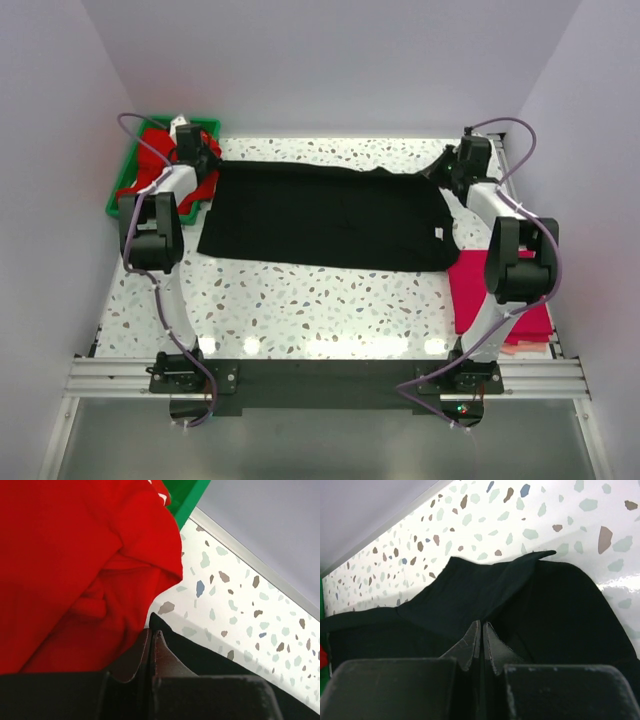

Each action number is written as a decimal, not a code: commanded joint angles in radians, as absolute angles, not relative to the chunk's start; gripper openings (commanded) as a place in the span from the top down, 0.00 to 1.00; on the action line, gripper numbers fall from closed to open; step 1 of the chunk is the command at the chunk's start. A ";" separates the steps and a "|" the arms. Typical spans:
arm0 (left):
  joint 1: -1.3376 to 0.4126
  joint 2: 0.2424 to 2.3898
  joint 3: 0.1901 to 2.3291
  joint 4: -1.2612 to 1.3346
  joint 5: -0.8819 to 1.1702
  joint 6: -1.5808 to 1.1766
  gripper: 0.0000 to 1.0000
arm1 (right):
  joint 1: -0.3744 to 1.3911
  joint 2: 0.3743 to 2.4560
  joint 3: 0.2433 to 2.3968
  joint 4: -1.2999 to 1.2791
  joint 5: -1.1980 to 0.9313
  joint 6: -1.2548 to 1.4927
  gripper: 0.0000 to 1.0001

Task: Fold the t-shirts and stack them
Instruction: Fold the tshirt

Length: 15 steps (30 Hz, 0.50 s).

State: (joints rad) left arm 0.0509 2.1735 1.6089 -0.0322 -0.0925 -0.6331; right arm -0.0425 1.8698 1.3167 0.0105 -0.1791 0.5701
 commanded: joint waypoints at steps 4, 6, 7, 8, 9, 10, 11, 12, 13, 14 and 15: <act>0.071 2.031 1.514 0.005 -0.106 -0.658 1.00 | -0.052 1.727 1.200 0.064 -0.181 0.595 1.00; 0.074 2.016 1.479 0.002 -0.117 -0.661 1.00 | -0.052 1.709 1.169 0.066 -0.179 0.600 1.00; 0.072 2.002 1.468 0.002 -0.120 -0.664 1.00 | -0.052 1.697 1.139 0.064 -0.181 0.603 1.00; 0.072 1.994 1.456 0.002 -0.124 -0.666 1.00 | -0.052 1.678 1.122 0.072 -0.181 0.606 1.00; 0.072 1.988 1.431 0.002 -0.129 -0.667 1.00 | -0.051 1.666 1.103 0.075 -0.181 0.612 1.00; 0.072 1.974 1.421 -0.033 -0.133 -0.673 1.00 | -0.051 1.655 1.071 0.078 -0.181 0.617 1.00; 0.074 1.968 1.407 -0.038 -0.136 -0.676 1.00 | -0.052 1.637 1.056 0.083 -0.178 0.618 1.00; 0.074 1.961 1.382 -0.043 -0.138 -0.678 1.00 | -0.052 1.629 1.043 0.084 -0.179 0.621 1.00; 0.072 1.948 1.371 -0.044 -0.143 -0.681 1.00 | -0.051 1.620 1.019 0.084 -0.179 0.623 1.00; 0.072 1.941 1.358 -0.046 -0.146 -0.684 1.00 | -0.051 1.608 1.008 0.084 -0.178 0.623 1.00; 0.074 1.933 1.339 -0.057 -0.155 -0.686 1.00 | -0.052 1.602 0.996 0.084 -0.178 0.627 1.00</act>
State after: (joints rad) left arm 0.0589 2.0064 1.3762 -0.0483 -0.1127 -0.6693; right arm -0.0467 1.6623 1.0199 0.0303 -0.1791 0.6132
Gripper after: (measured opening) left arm 0.019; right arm 0.015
